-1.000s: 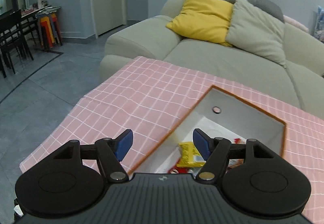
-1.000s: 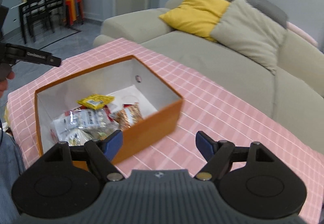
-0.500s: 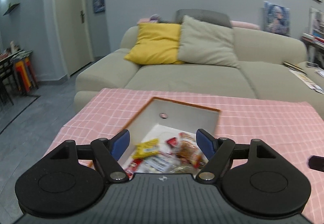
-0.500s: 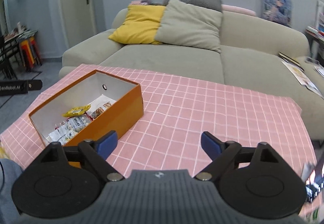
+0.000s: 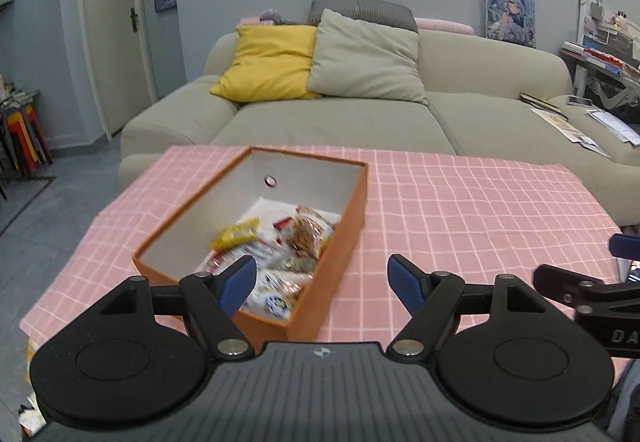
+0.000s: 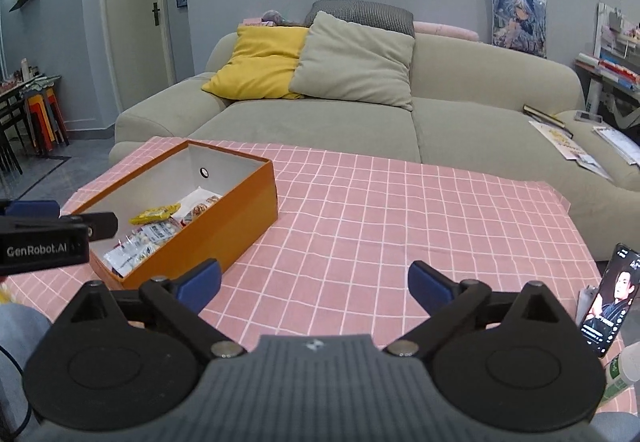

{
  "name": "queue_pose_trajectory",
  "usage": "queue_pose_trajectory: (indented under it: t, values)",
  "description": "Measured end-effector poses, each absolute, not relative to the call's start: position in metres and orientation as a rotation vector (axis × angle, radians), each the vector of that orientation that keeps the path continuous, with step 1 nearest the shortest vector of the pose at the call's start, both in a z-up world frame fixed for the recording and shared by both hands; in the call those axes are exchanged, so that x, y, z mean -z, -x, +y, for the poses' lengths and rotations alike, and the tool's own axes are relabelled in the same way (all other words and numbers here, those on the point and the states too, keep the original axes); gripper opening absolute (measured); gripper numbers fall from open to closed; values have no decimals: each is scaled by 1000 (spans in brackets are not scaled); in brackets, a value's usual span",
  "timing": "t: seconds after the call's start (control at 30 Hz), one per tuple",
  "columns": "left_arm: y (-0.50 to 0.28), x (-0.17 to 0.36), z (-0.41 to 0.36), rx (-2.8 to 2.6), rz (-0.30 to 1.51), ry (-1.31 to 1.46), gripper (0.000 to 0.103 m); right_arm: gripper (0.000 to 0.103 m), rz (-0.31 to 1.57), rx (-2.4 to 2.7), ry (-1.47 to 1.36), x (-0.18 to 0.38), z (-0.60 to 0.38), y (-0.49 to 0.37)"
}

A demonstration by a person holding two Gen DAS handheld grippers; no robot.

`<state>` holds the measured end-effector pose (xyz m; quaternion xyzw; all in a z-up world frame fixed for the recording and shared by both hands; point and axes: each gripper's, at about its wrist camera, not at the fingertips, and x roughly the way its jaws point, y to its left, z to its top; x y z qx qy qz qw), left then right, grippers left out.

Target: Organize snacks

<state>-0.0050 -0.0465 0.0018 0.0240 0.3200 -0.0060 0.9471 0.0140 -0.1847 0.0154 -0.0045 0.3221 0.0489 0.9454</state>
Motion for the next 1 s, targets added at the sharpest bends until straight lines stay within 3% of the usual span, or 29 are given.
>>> queue_pose_trajectory:
  t: [0.47, 1.0]
  values:
    - [6, 23, -51, -39, 781, -60, 88, 97, 701, -105, 2, 5, -179, -18]
    - [8, 24, -54, -40, 797, -76, 88, 98, 701, -110, 7, 5, -177, -18]
